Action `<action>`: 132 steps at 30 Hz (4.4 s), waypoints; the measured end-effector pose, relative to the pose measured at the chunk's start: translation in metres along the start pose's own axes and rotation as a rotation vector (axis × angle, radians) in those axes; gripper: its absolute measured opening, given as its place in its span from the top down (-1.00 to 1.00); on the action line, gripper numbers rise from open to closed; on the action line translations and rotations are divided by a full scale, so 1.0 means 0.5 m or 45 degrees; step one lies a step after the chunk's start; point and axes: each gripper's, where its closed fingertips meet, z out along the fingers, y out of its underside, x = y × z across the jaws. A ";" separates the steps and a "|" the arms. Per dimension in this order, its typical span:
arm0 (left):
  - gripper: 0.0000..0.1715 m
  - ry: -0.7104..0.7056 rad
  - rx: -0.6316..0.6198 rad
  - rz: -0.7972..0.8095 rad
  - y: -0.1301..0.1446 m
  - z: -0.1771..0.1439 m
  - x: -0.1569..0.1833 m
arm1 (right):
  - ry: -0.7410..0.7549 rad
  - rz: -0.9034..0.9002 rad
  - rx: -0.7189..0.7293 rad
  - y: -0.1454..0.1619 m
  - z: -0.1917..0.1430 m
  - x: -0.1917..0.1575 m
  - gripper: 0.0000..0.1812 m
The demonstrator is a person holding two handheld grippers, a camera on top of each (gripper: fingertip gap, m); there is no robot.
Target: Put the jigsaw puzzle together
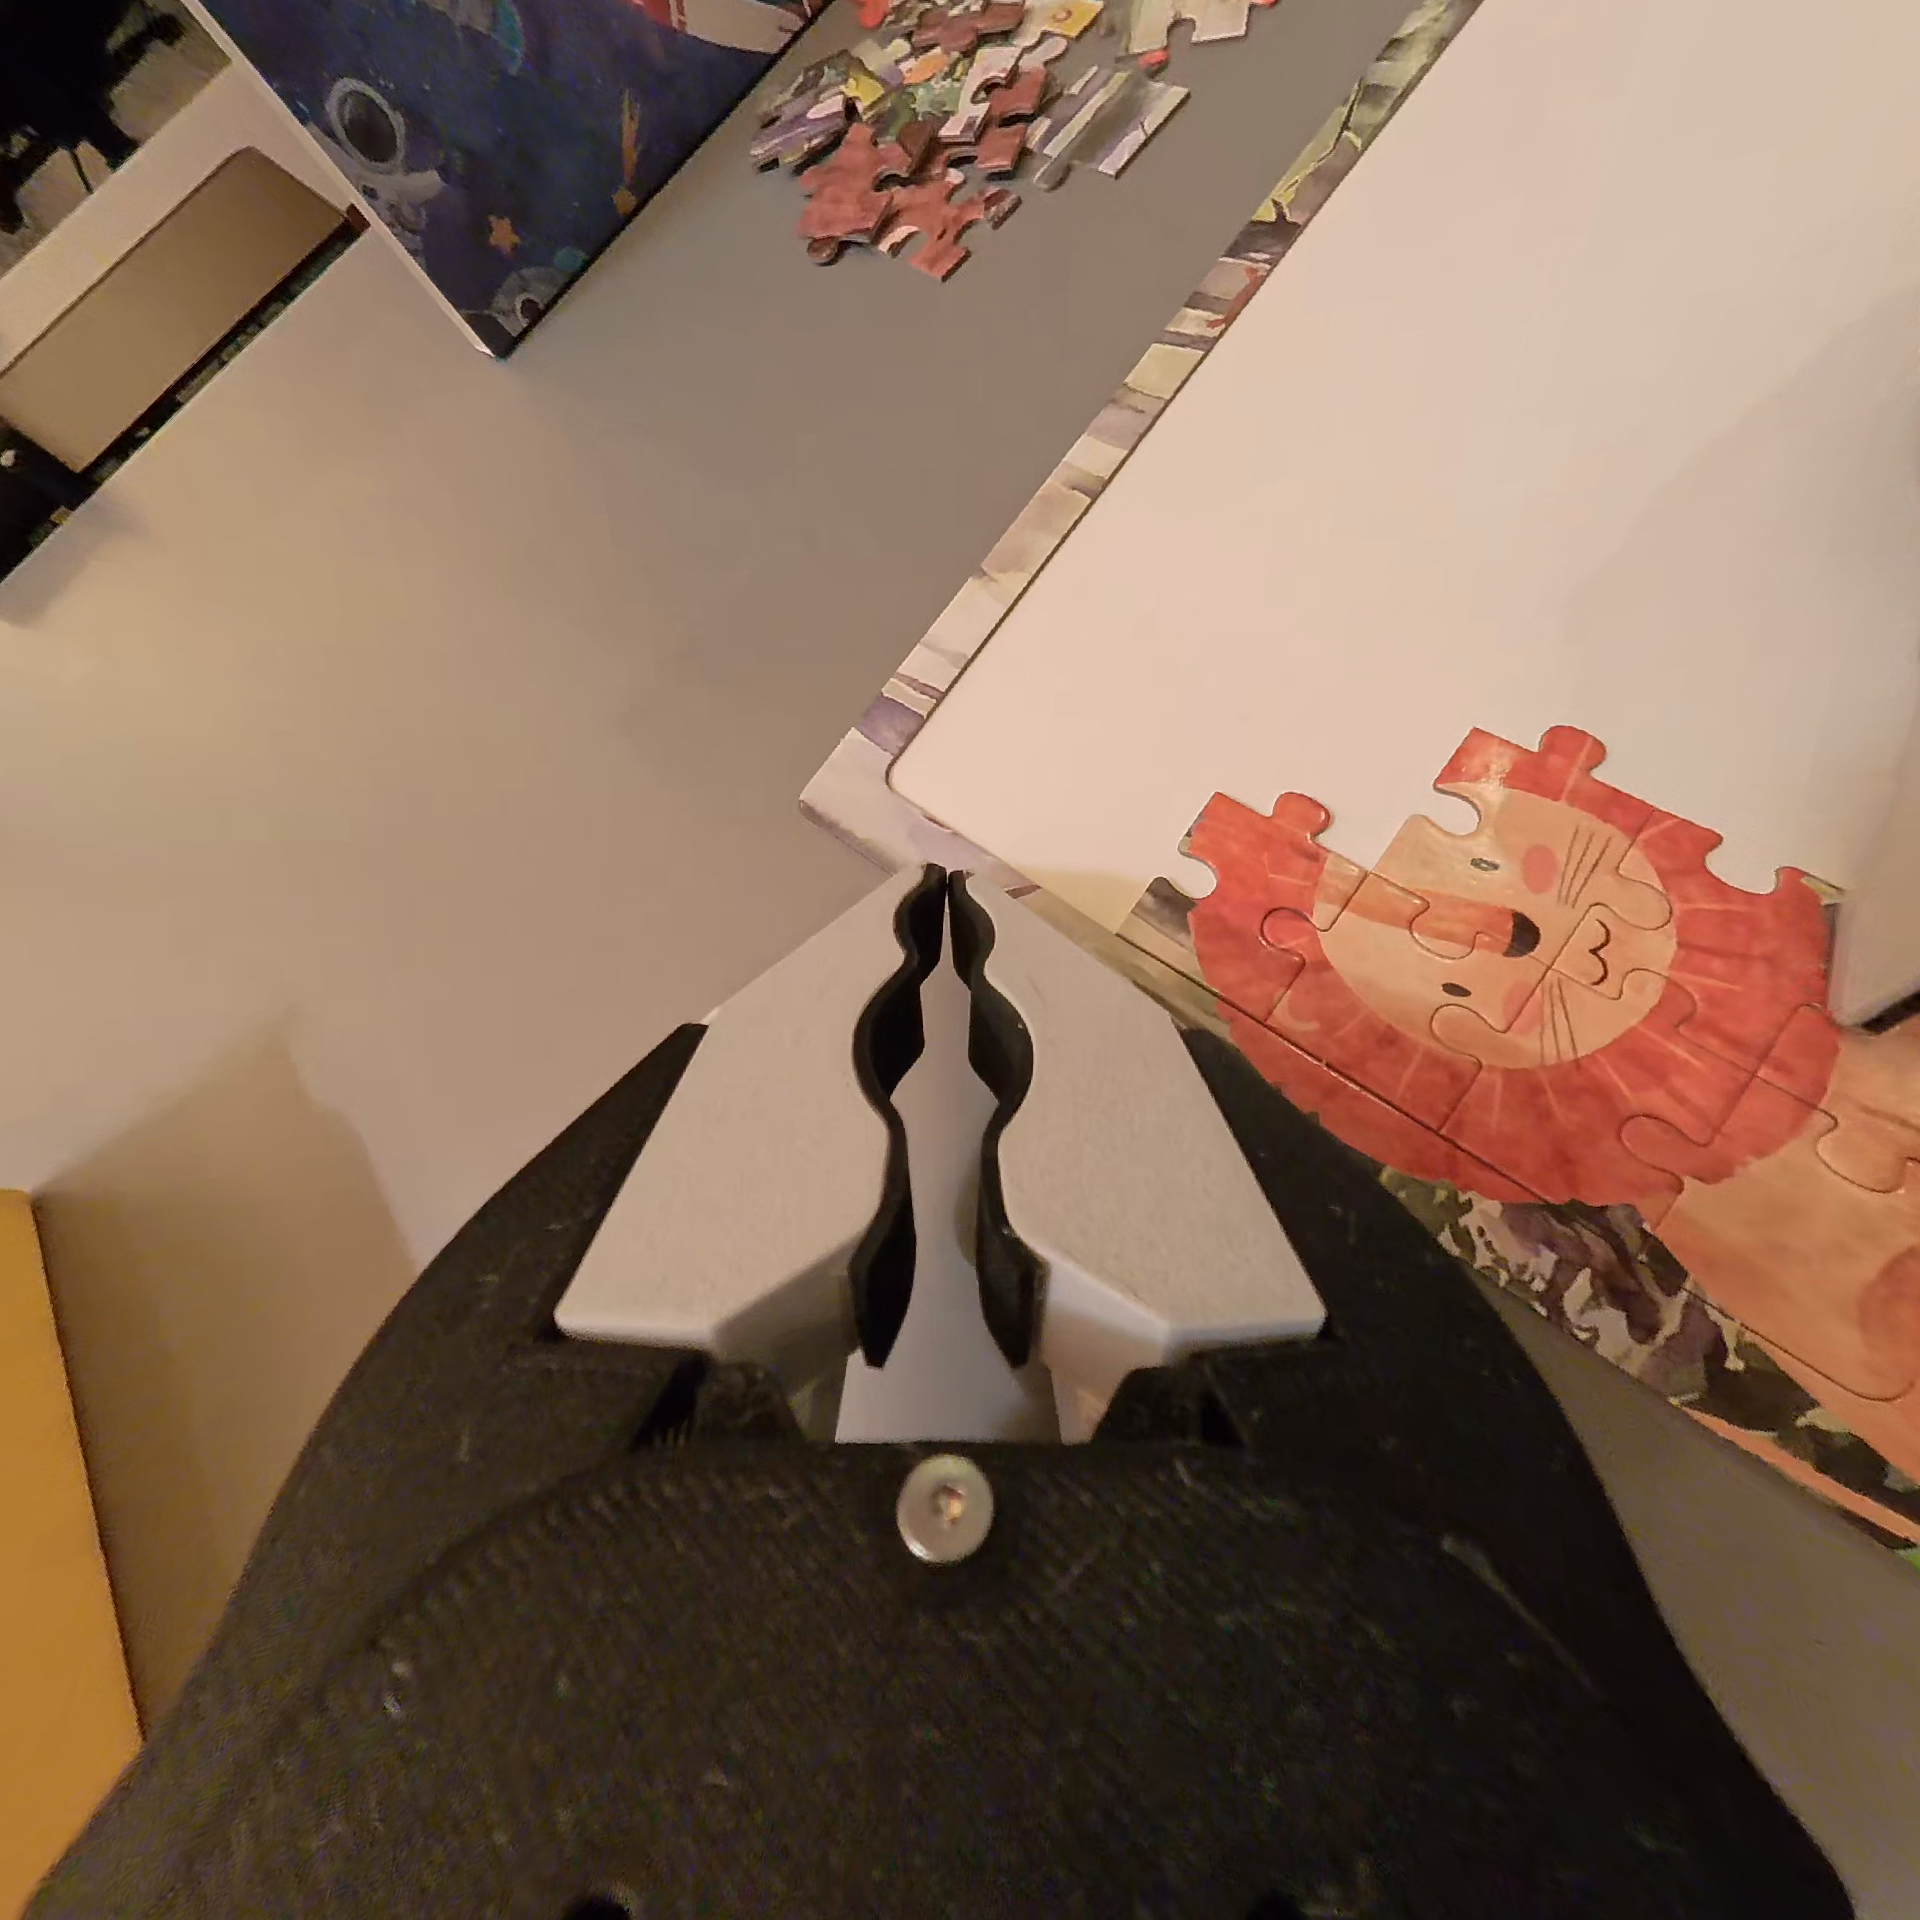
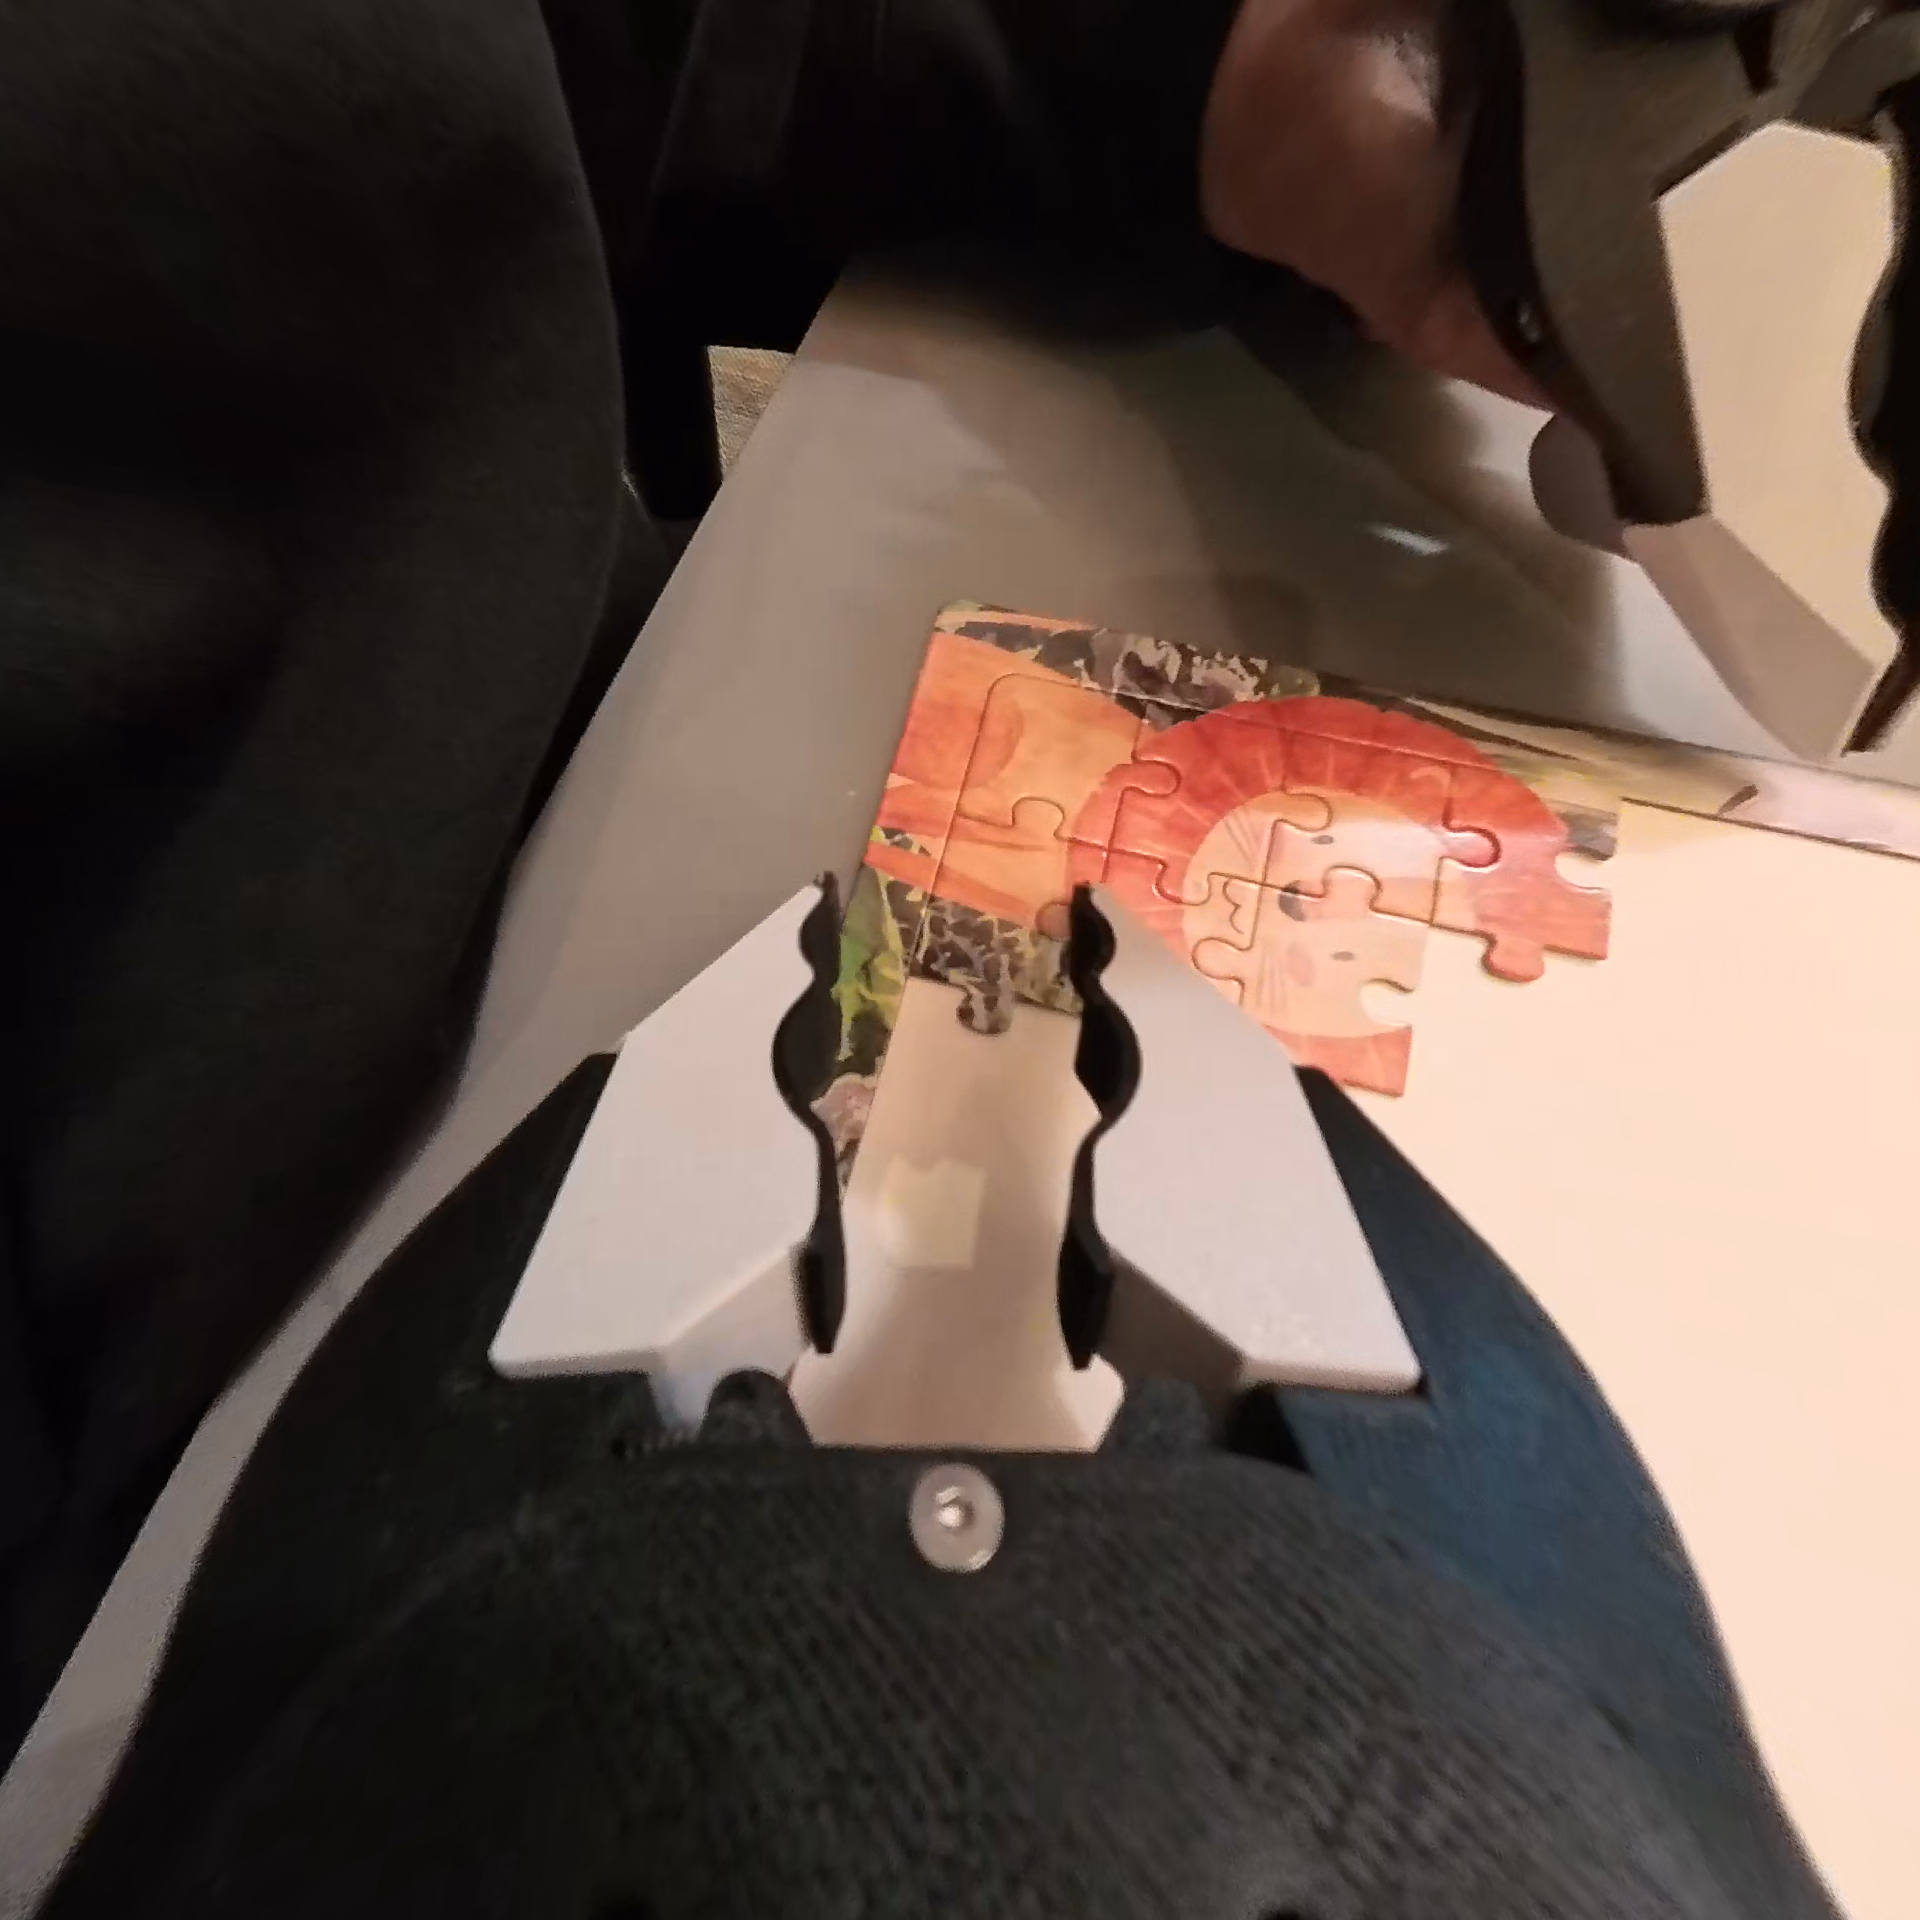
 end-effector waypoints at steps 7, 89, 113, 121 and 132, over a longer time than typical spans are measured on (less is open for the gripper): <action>1.00 0.000 0.008 0.005 -0.002 -0.001 0.000 | 0.122 0.012 -0.022 0.016 -0.010 0.037 0.53; 1.00 0.045 0.087 -0.028 -0.016 -0.015 -0.002 | 1.109 1.070 0.075 0.357 -0.402 0.252 0.93; 1.00 0.036 -0.192 -0.176 0.071 -0.101 0.066 | 1.745 0.853 1.008 0.298 -0.741 0.095 0.66; 1.00 -0.011 -0.184 -0.146 0.038 -0.046 0.103 | 2.105 0.775 0.693 0.364 -0.784 0.036 0.67; 1.00 0.120 -0.179 -0.057 -0.015 0.002 0.130 | 1.805 1.245 0.363 0.500 -0.667 0.085 0.44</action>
